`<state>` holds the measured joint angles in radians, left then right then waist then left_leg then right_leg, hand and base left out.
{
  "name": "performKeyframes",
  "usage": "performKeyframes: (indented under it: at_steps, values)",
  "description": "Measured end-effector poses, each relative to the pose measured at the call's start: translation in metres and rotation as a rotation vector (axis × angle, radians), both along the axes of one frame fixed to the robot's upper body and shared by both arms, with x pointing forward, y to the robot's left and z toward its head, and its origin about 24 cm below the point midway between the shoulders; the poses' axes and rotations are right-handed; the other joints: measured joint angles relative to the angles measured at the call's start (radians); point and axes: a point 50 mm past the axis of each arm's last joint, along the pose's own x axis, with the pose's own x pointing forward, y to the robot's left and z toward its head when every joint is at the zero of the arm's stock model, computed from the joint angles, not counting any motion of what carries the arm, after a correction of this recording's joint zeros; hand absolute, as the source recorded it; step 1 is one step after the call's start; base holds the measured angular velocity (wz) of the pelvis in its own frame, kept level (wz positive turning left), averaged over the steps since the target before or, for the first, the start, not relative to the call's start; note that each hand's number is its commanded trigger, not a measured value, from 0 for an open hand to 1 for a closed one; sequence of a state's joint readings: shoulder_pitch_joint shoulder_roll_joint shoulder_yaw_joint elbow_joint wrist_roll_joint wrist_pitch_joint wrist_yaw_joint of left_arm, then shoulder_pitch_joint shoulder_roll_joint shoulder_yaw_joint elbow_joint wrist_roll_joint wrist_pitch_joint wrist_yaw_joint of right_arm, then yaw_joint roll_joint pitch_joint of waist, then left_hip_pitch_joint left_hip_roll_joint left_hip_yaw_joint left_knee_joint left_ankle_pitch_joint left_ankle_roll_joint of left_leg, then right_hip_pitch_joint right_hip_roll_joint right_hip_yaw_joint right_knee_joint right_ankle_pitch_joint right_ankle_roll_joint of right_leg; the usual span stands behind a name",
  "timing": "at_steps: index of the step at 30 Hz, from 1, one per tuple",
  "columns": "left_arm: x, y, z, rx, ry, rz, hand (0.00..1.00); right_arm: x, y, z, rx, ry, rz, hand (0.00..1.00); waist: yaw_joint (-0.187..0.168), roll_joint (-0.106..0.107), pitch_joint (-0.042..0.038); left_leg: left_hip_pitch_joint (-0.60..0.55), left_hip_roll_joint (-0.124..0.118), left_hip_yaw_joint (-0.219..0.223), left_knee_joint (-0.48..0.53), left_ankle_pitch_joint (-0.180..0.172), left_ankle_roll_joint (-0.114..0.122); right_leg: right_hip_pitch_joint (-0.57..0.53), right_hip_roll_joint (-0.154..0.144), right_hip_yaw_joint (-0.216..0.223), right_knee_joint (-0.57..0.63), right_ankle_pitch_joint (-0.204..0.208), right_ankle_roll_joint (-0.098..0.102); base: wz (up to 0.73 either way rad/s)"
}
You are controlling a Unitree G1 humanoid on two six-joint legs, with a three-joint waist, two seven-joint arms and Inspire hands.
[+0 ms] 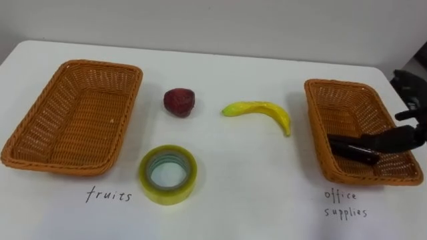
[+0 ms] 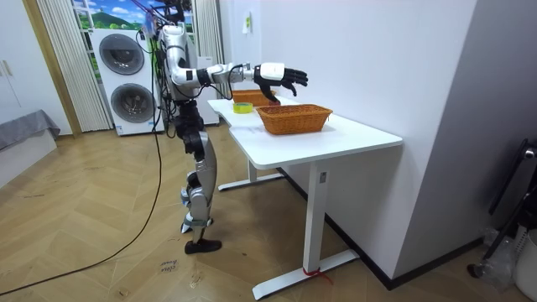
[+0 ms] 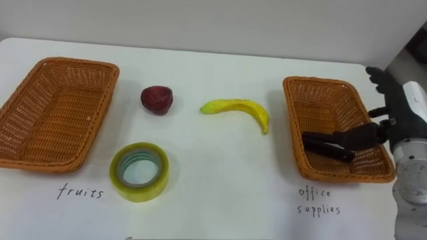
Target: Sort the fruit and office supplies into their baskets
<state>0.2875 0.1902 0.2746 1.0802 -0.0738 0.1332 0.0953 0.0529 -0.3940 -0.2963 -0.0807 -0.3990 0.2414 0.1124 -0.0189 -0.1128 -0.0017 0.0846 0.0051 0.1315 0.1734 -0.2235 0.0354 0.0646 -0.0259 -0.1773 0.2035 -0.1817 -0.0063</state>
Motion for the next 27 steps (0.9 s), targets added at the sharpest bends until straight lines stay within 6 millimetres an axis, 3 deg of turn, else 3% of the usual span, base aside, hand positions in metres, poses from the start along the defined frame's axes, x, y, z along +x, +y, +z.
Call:
performKeyframes:
  at_steps: [27]
  values:
    - [0.0001,0.0000,0.0000,0.000,0.000,0.000,0.00,0.0002,0.0005,0.0000,0.017,-0.004,0.004,0.00,0.010,0.000,0.0013,0.001,0.001,0.002,-0.001,0.000,0.000,-0.001,-0.003,-0.003,0.001,0.000,0.000,0.00]
